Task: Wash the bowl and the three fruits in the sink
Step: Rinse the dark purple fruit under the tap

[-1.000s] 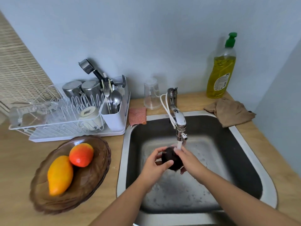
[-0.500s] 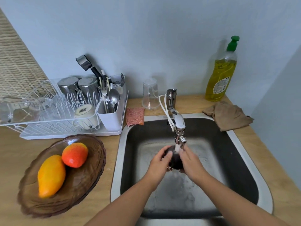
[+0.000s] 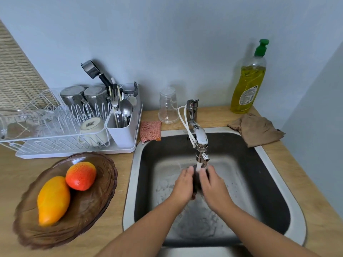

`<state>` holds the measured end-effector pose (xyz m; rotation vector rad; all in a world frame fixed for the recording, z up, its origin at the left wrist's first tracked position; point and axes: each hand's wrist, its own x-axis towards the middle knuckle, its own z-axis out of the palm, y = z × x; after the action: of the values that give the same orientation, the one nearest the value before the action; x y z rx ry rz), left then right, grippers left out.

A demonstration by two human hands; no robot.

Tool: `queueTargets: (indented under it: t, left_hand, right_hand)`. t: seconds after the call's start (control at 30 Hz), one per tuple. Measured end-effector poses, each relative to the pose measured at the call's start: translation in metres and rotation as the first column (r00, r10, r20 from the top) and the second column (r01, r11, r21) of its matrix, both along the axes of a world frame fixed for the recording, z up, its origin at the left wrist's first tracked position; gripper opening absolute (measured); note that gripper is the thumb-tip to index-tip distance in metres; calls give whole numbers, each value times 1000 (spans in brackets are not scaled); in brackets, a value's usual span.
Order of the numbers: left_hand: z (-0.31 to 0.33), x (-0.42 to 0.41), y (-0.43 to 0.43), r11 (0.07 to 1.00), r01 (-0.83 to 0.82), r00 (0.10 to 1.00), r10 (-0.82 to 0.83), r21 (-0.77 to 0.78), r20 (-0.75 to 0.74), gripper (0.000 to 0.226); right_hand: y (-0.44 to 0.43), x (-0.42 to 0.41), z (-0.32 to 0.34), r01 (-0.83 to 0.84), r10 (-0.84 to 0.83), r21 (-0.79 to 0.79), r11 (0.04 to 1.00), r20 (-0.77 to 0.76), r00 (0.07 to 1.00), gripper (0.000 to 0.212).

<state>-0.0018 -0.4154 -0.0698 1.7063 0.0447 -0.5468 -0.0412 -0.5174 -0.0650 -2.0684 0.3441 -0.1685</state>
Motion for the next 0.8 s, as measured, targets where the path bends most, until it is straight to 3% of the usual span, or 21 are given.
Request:
queueTargets:
  t: [0.03,0.1,0.17,0.2,0.23,0.3,0.37,0.43,0.5,0.57,0.63,0.7,0.73,0.8]
  left_hand:
    - [4,1,0,1000,-2,1000,2,13,-1,36]
    - [8,-2,0,990,59,980,-82,128,179,33]
    - [4,-9,2,967,118,923,-190,224,335,31]
    - [4,-12,2,967,136,917,-205,214,343,34]
    - [4,-13,2,979,134,942,-175,155,288,34]
    - [9,-8,-1,998,38,998,-35,-56,43,30]
    - [10,-3,-2,999,-20,998,17,-43,-65,40]
    - [9,-7,1,995,55,987,-67,84,149,32]
    - [-3,-10,8,952,148,903,-241,269,357,34]
    - [-13,-11,13,946,187,888,-279,265,366,41]
    - [-11,-9,10,989,119,971,-135,91,197,31]
    - [-6,-3,4,998,44,998,-45,34,48,32]
    - [-2,-4,2,997,56,996,-60,58,70,33]
    - [-2,-9,1,982,75,967,-115,176,227,32]
  right_hand:
    - [1,-3,-4,-27,31,-68,997,71,997,15]
    - [-1,1,-7,-28,26,24,999,78,997,18]
    - [-7,13,-4,100,-58,361,927,-126,990,35]
    - [-9,17,2,167,-63,467,868,-229,971,40]
    - [-10,17,5,170,-52,464,869,-257,965,41]
    - [-6,10,3,68,-45,275,959,-90,995,31]
    - [-6,-4,1,-44,39,43,998,106,994,21]
    - [-9,-3,-1,-77,72,57,995,90,993,21]
    - [-12,9,2,27,40,324,945,-198,979,28]
    - [-15,15,7,116,63,433,894,-379,923,34]
    - [-12,12,5,18,49,263,965,-249,967,25]
    - [-12,4,2,-70,72,60,996,-35,997,11]
    - [-11,2,2,-95,96,59,994,-5,995,8]
    - [-9,5,7,-34,58,240,970,-95,994,14]
